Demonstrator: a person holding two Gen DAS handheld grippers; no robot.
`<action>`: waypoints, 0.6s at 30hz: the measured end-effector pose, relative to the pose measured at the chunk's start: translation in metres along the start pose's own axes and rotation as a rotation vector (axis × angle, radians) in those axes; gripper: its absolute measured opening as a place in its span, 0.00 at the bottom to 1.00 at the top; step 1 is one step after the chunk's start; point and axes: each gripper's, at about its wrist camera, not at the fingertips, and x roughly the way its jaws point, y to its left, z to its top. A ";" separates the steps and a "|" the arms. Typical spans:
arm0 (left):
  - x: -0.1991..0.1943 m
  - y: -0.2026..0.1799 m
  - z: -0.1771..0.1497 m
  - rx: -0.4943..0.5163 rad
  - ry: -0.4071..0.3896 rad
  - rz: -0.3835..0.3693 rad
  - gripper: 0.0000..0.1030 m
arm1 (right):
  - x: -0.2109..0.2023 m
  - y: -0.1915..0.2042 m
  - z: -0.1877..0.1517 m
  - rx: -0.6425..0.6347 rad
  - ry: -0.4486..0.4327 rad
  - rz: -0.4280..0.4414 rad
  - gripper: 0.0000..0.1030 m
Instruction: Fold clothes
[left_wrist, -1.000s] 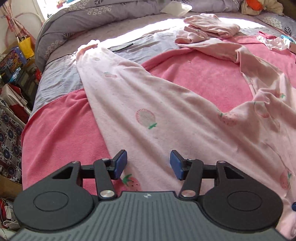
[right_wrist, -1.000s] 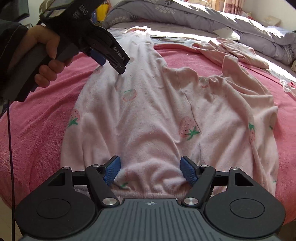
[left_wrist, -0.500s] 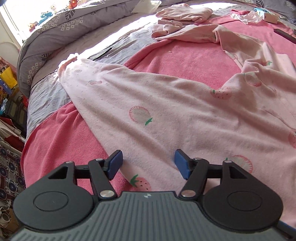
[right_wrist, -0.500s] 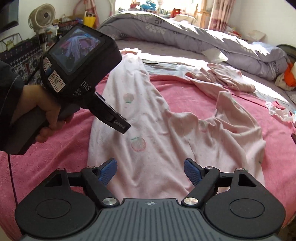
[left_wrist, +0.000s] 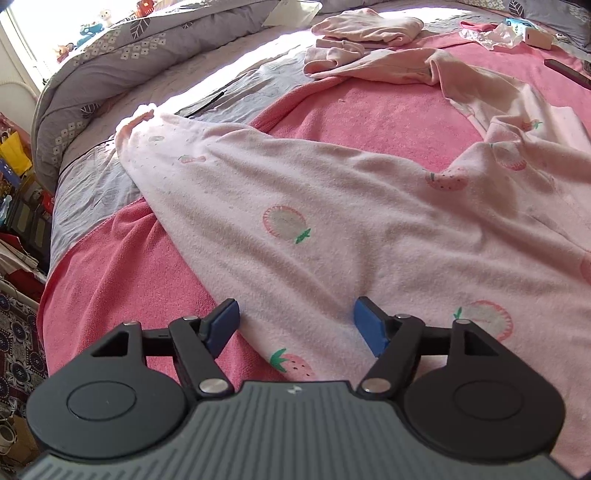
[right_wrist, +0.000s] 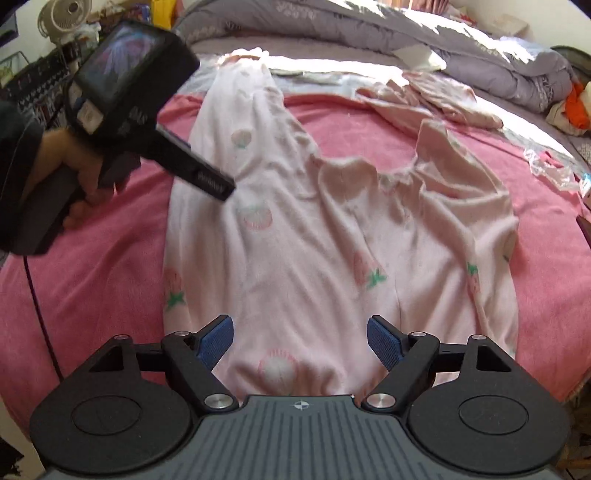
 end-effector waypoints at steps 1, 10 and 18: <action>0.000 0.000 0.000 0.001 0.001 0.001 0.70 | 0.011 0.003 0.007 -0.011 -0.007 0.012 0.82; 0.005 0.007 0.004 -0.002 0.026 -0.015 0.80 | 0.021 -0.005 -0.053 0.000 0.074 0.065 0.85; -0.043 0.006 0.011 0.378 -0.215 -0.142 0.69 | -0.016 -0.013 -0.035 -0.068 0.142 0.082 0.82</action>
